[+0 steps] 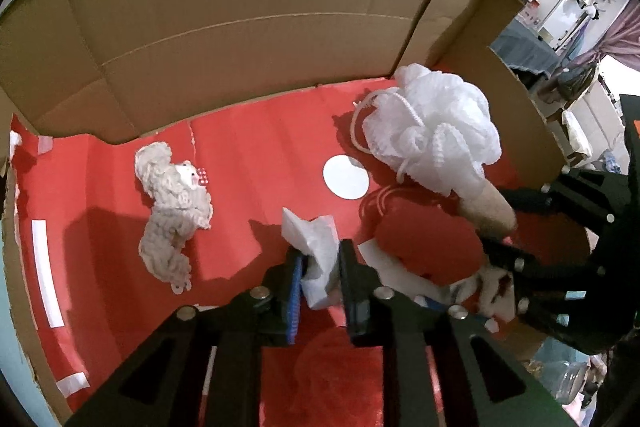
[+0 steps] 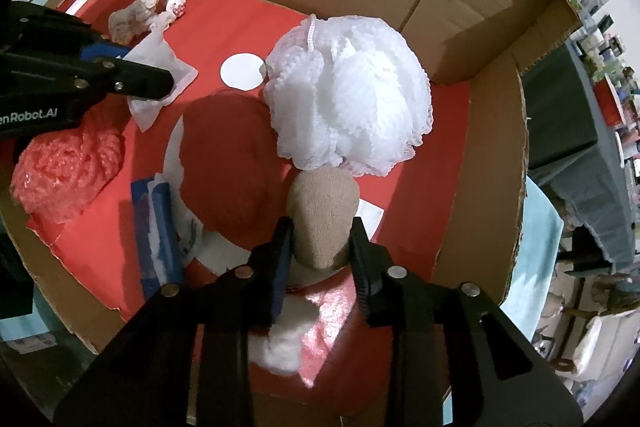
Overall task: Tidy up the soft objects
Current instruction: 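Open the left tool to drop the tissue while the right tool releases the tan sponge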
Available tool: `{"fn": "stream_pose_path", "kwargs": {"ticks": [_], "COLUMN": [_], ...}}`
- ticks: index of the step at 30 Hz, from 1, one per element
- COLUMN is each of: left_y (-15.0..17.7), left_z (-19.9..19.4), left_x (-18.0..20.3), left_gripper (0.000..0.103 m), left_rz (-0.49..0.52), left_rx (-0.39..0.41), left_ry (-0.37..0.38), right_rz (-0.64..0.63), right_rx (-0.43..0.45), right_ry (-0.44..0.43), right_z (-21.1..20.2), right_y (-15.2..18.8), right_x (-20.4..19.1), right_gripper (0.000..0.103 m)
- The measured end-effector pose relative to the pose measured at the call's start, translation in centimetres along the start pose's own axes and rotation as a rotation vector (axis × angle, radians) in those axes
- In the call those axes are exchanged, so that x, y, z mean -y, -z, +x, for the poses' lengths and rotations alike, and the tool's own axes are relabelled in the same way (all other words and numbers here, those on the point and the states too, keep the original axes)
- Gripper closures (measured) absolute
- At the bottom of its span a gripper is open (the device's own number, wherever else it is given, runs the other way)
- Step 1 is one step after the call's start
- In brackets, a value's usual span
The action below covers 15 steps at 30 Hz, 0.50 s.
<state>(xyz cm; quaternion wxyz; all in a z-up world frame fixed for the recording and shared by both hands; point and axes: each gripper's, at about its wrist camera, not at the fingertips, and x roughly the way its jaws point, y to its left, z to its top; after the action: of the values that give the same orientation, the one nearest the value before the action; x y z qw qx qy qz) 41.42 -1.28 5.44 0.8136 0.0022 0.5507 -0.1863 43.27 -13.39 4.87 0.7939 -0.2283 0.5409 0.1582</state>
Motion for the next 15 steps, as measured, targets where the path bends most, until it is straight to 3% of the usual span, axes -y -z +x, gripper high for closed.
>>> {"fn": "stream_pose_path", "kwargs": {"ticks": [2,4,8,15], "left_y": [0.1,0.0,0.5,1.8], "left_z": [-0.1,0.0,-1.1,-4.7], "left_x": [-0.2,-0.2,-0.5,0.3], "left_gripper": [0.077,0.070,0.042,0.026], "left_rz": [-0.002,-0.005,-0.021,-0.033], "left_rx": [0.002,0.002,0.040,0.122], "left_ry": [-0.002,-0.004,-0.002,0.009], "right_rz": [-0.001,-0.012,-0.012,0.031], "right_rx": [0.003,0.015,0.024,0.070], "right_ry": [0.005,-0.003,0.019,0.032], "right_z": [0.0,-0.3,-0.5,-3.6], "right_y": [0.1,0.2,0.0,0.2], "right_x": [0.0,-0.7,-1.1,-0.9], "right_gripper": [0.057,0.054,0.053,0.038]}}
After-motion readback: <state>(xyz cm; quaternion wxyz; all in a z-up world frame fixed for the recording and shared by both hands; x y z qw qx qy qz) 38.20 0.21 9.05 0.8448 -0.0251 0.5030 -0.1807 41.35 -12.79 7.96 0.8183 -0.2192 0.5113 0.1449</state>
